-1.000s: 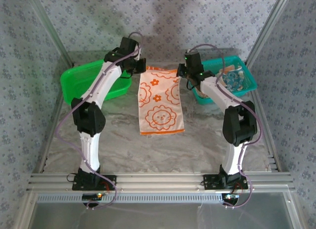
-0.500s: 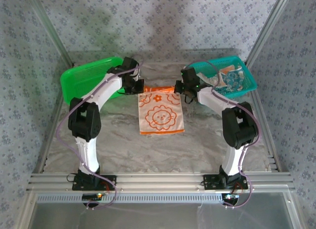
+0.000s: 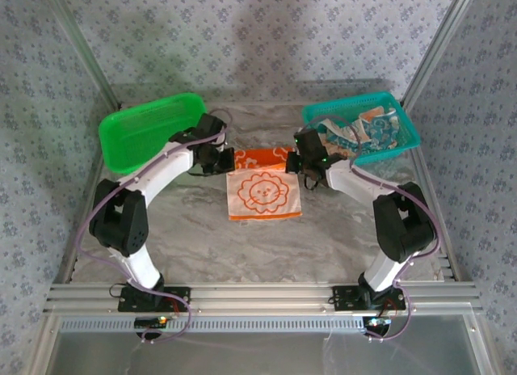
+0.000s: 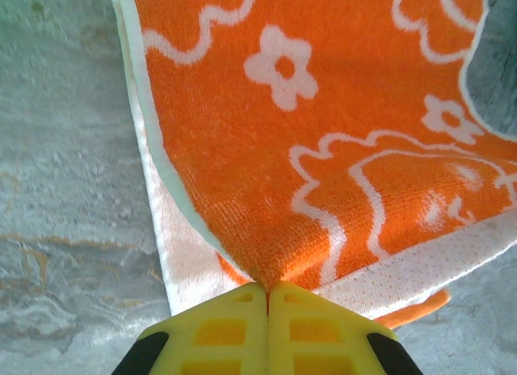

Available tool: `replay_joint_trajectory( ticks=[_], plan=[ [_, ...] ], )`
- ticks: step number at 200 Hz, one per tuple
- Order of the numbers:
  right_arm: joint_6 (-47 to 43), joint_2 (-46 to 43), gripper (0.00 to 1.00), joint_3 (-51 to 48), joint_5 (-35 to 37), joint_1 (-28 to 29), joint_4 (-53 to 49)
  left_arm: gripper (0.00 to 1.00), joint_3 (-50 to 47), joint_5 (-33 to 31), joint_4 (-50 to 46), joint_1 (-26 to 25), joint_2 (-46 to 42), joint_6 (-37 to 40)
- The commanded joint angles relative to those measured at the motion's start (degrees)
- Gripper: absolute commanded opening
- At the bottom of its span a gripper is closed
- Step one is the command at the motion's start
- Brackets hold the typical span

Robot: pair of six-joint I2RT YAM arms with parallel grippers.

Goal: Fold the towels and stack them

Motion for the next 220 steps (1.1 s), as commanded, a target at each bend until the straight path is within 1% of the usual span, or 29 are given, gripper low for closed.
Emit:
replay_joint_trajectory(
  ticks=[1, 79, 155, 220],
  plan=[
    [1.15, -3.63, 0.0, -2.01, 2.42, 0.99, -1.85, 0.0, -2.03, -1.32, 1.17, -0.67, -3.71, -1.94],
    [2.75, -8.68, 0.0, -7.2, 4.18, 3.78, -2.7, 0.0, -7.35, -2.76, 1.2, -2.66, -8.36, -3.93],
    [4.43, -10.25, 0.0, -10.91, 5.49, 5.72, -2.33, 0.0, -12.09, -3.87, 1.86, -4.77, -11.29, -5.74],
    [5.28, -10.24, 0.0, -13.73, 6.16, 7.1, -0.96, 0.0, -15.13, -3.81, 2.75, -5.89, -12.05, -6.78]
  ],
)
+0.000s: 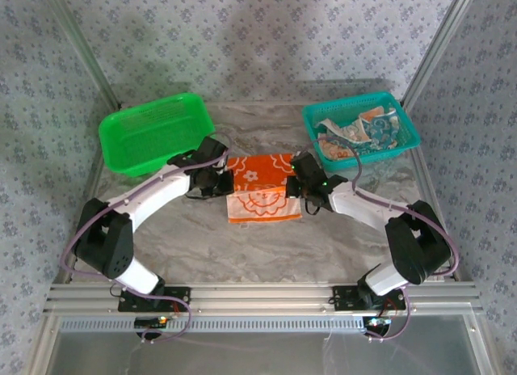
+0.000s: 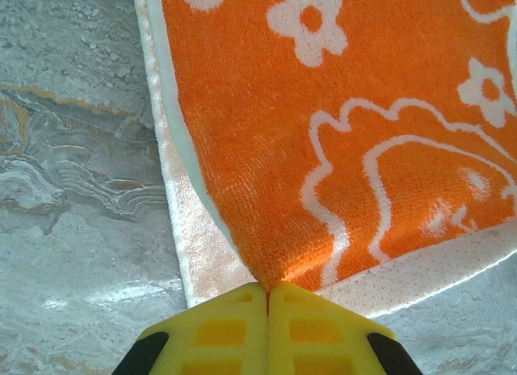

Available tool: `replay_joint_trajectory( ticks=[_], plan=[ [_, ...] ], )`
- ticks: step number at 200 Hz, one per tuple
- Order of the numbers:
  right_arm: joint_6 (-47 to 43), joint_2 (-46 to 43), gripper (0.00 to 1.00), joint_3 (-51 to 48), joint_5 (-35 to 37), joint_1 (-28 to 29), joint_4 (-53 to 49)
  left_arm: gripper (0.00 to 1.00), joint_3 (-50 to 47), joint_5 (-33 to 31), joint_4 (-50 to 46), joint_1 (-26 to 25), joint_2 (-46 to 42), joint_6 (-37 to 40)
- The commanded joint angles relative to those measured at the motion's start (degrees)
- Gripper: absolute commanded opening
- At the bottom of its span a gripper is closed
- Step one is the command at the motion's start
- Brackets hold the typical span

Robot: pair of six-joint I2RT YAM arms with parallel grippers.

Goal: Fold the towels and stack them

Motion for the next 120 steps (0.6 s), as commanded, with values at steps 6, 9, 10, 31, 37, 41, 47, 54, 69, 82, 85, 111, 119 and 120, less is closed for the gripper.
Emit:
replay_joint_trajectory(
  ticks=[6, 9, 10, 31, 37, 41, 47, 54, 69, 82, 85, 111, 119, 120],
  plan=[
    [1.25, -1.13, 0.0, -1.41, 2.69, 0.7, -0.07, 0.0, -1.18, -1.29, 0.36, -0.76, -1.96, -1.02],
    [1.28, -1.1, 0.0, -1.38, 2.77, 0.77, -0.11, 0.0, -1.31, -1.3, 0.42, -0.75, -1.99, -1.08],
    [1.28, -1.12, 0.0, -1.35, 2.8, 0.79, -0.09, 0.0, -1.33, -1.32, 0.44, -0.84, -2.04, -1.11],
    [1.54, -1.12, 0.0, -1.74, 3.09, 0.98, -0.1, 0.0, -1.77, -1.35, 0.55, -0.96, -2.18, -1.24],
    [1.55, -1.09, 0.0, -1.91, 3.09, 0.98, -0.04, 0.0, -1.91, -1.34, 0.6, -1.09, -2.32, -1.24],
    [1.57, -1.04, 0.0, -1.94, 3.02, 0.97, 0.04, 0.0, -1.91, -1.34, 0.61, -1.06, -2.35, -1.3],
    [1.55, -1.0, 0.0, -2.17, 2.93, 1.05, 0.03, 0.0, -2.09, -1.34, 0.6, -1.1, -2.47, -1.28],
    [1.7, -1.02, 0.0, -2.44, 2.91, 1.07, -0.01, 0.0, -2.38, -1.33, 0.64, -1.27, -2.57, -1.31],
    [1.99, -1.02, 0.0, -3.12, 2.98, 1.33, 0.11, 0.0, -3.34, -1.43, 0.94, -1.59, -2.76, -1.38],
    [2.24, -0.9, 0.0, -3.74, 3.0, 1.53, 0.4, 0.0, -4.15, -1.32, 1.28, -1.64, -2.76, -1.57],
    [2.32, -0.95, 0.0, -3.91, 3.0, 1.59, 0.46, 0.0, -4.26, -1.28, 1.36, -1.68, -2.79, -1.59],
    [2.67, -0.61, 0.0, -4.96, 2.84, 1.97, 1.21, 0.0, -5.28, -1.44, 2.17, -2.15, -2.81, -2.09],
    [2.69, -0.34, 0.0, -5.1, 2.76, 2.1, 1.4, 0.0, -5.59, -1.52, 2.44, -2.26, -2.77, -2.2],
    [2.69, -0.26, 0.0, -5.1, 2.75, 2.16, 1.41, 0.0, -5.62, -1.52, 2.47, -2.3, -2.74, -2.16]
  ],
)
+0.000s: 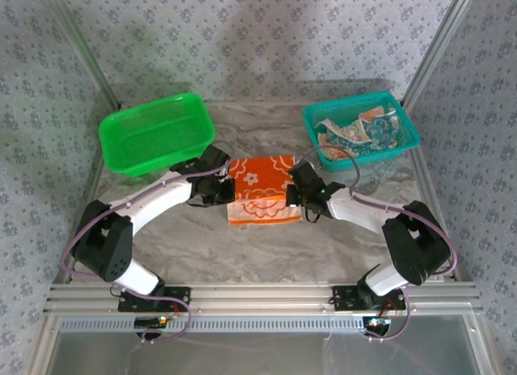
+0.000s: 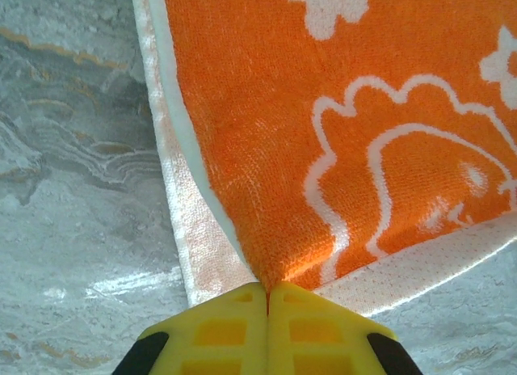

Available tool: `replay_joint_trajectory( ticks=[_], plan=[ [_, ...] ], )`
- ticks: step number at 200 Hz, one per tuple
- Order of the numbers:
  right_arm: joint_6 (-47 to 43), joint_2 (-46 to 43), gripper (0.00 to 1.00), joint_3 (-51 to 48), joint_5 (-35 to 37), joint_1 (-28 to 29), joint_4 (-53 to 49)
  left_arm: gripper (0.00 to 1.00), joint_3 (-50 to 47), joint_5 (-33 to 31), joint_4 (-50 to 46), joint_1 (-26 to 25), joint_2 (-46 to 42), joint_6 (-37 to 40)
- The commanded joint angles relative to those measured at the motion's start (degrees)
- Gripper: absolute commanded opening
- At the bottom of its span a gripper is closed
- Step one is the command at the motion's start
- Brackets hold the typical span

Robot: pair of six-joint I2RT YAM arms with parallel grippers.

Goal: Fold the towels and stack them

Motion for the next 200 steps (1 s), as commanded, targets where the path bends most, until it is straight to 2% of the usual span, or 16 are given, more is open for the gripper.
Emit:
replay_joint_trajectory(
  ticks=[1, 39, 59, 66, 73, 89, 102, 131, 160, 183, 200],
  plan=[
    [1.18, -0.19, 0.0, -0.99, 1.69, 0.42, 0.24, 0.0, -1.15, -1.34, 0.53, -0.46, -1.63, -0.87],
    [1.62, 0.77, 0.01, -1.63, 1.59, 1.14, 0.84, 0.0, -2.68, -1.35, 1.46, -1.38, -0.74, -1.15],
    [2.03, 0.5, 0.08, -1.9, 1.56, 1.8, 0.41, 0.0, -3.35, -1.26, 1.56, -1.84, -0.93, -1.17],
    [2.26, 0.29, 0.13, -2.08, 1.6, 2.1, 0.22, 0.04, -3.55, -1.17, 1.61, -2.03, -1.1, -1.07],
    [2.54, -0.05, 0.2, -2.29, 1.68, 2.43, 0.06, 0.13, -3.84, -1.02, 1.5, -2.29, -1.45, -1.06],
    [3.35, -0.95, 0.44, -2.81, 1.86, 3.29, -0.68, 0.19, -4.68, -0.62, 1.49, -3.17, -2.29, -1.22],
    [4.05, -1.92, 0.5, -3.39, 2.43, 4.02, -1.72, 0.28, -5.37, -0.38, 1.1, -4.02, -2.96, -1.4],
    [4.9, -4.6, 0.51, -4.38, 3.19, 4.3, -5.19, 0.36, -6.93, -0.64, -0.06, -4.69, -4.7, -2.03],
    [6.63, -5.85, 0.48, -4.16, 1.12, 2.3, -6.85, 0.36, -6.87, -1.64, -0.47, -4.06, -3.87, -1.68],
    [7.0, -5.32, 0.47, -3.98, -0.36, 1.0, -6.74, 0.33, -5.96, -1.57, 0.45, -3.57, -1.58, -1.56],
    [7.01, -4.53, 0.44, -3.92, -0.96, 0.37, -7.68, 0.26, -5.3, -1.27, 1.19, -3.51, -0.06, -1.68]
  ],
)
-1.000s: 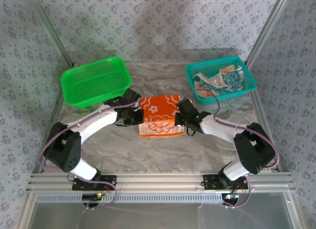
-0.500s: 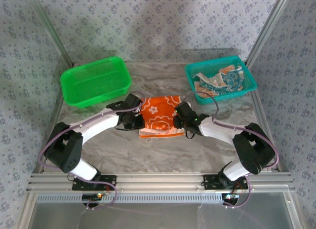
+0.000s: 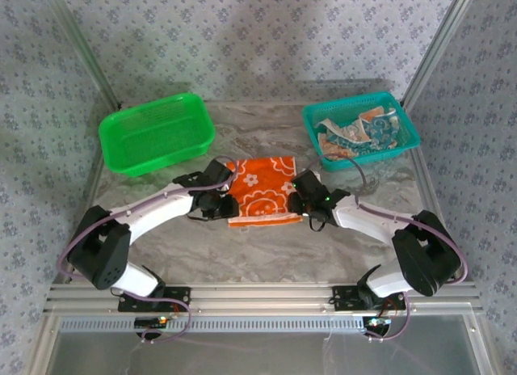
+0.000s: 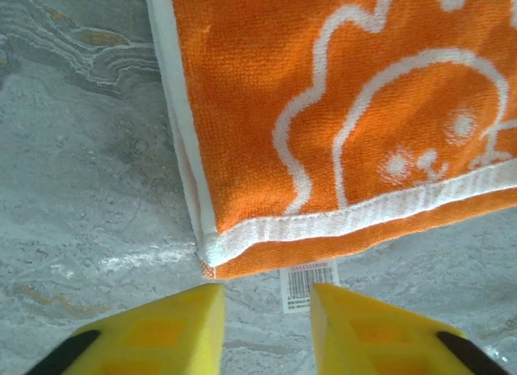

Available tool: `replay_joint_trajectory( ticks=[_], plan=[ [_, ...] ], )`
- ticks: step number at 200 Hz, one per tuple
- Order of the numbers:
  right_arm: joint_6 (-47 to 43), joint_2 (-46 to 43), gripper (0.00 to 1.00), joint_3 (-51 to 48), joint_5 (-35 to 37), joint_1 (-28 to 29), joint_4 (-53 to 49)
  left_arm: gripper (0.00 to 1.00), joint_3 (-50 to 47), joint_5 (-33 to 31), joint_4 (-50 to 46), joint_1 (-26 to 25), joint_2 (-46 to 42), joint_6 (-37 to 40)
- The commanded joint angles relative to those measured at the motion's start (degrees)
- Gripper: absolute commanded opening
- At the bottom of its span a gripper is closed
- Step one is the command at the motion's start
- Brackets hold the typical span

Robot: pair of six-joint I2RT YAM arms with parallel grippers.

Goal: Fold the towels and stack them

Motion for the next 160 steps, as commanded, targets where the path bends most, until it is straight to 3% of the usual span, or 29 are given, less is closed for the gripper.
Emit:
replay_joint_trajectory(
  ticks=[1, 84, 124, 160],
  plan=[
    [1.47, 0.51, 0.44, 0.01, -1.37, -0.84, -3.13, 0.26, 1.58, -0.13, 0.08, 0.49, 2.27, 0.22],
    [1.36, 3.35, 0.35, -1.96, -5.94, -3.15, -0.15, 0.22, 1.02, -0.38, 1.08, 0.48, 6.64, -0.94],
    [0.31, 5.66, 0.23, -2.01, -7.37, -3.77, -0.09, 0.19, 0.73, -1.62, -0.15, 0.51, 7.93, -1.34],
    [0.29, 6.29, 0.22, -2.96, -7.88, -4.0, 0.24, 0.14, 0.16, -2.14, -0.71, 0.46, 8.18, -1.54]
  ],
)
